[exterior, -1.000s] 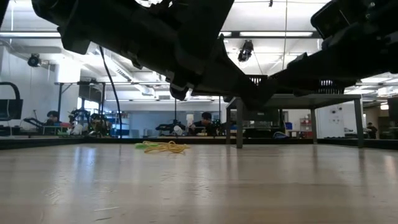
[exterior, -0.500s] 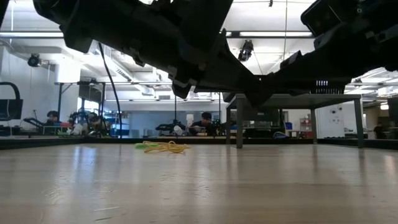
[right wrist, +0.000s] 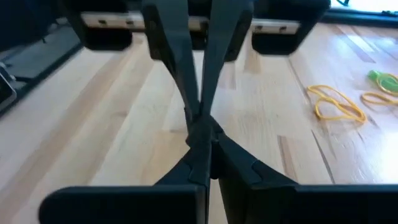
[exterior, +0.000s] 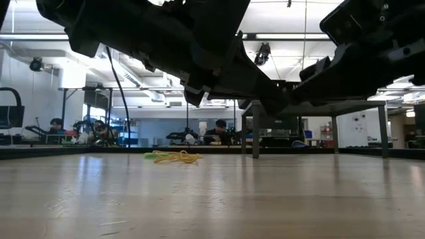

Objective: Pick & Place Office Desk Supplies
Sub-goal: Put the black rubber band into the left black basket on the shelf

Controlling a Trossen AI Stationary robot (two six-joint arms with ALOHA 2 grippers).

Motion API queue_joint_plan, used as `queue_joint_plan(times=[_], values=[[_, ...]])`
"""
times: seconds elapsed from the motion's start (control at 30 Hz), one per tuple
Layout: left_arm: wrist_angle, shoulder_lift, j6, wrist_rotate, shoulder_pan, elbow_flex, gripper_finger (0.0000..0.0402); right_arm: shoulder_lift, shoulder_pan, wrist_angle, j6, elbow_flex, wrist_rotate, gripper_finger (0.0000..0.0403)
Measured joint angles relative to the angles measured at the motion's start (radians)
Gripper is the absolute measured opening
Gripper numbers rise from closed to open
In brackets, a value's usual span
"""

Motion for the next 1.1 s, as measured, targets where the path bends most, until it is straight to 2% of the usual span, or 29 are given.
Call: queue_joint_plan(times=[0.13, 0.27, 0.43, 0.53, 0.6, 0.77, 0.93, 1.03, 1.1], values=[[-0.017, -0.007, 0.0, -0.003, 0.0, 0.0, 0.0068, -0.02, 0.001, -0.096, 0.005, 0.002, 0.053, 0.0013], [-0.109, -0.019, -0.008, -0.003, 0.0, -0.003, 0.014, -0.113, 0.001, -0.361, 0.055, 0.079, 0.098, 0.0012], [-0.138, -0.019, -0.031, -0.003, 0.003, -0.011, 0.0197, -0.222, -0.021, -0.895, 0.073, 0.306, 0.244, 0.0012], [-0.143, -0.019, -0.073, -0.011, 0.007, -0.017, 0.021, -0.252, -0.096, -1.146, 0.006, 0.472, 0.324, 0.0011], [-0.144, -0.019, -0.085, -0.023, 0.007, -0.017, 0.0211, -0.257, -0.177, -1.254, -0.061, 0.572, 0.331, 0.0011], [-0.153, -0.019, -0.087, -0.024, 0.007, -0.021, 0.0203, -0.24, -0.461, -1.373, -0.184, 0.784, 0.248, 0.0011], [-0.161, -0.019, -0.087, -0.03, 0.007, -0.023, 0.019, -0.138, -0.772, -1.443, -0.239, 0.917, 0.069, 0.0011], [-0.161, -0.019, -0.087, -0.03, 0.007, -0.023, 0.0185, -0.074, -0.89, -1.44, -0.251, 0.959, -0.025, 0.0012], [-0.162, -0.019, -0.087, -0.03, 0.007, -0.023, 0.0182, -0.039, -0.932, -1.449, -0.254, 0.97, -0.031, 0.0012]])
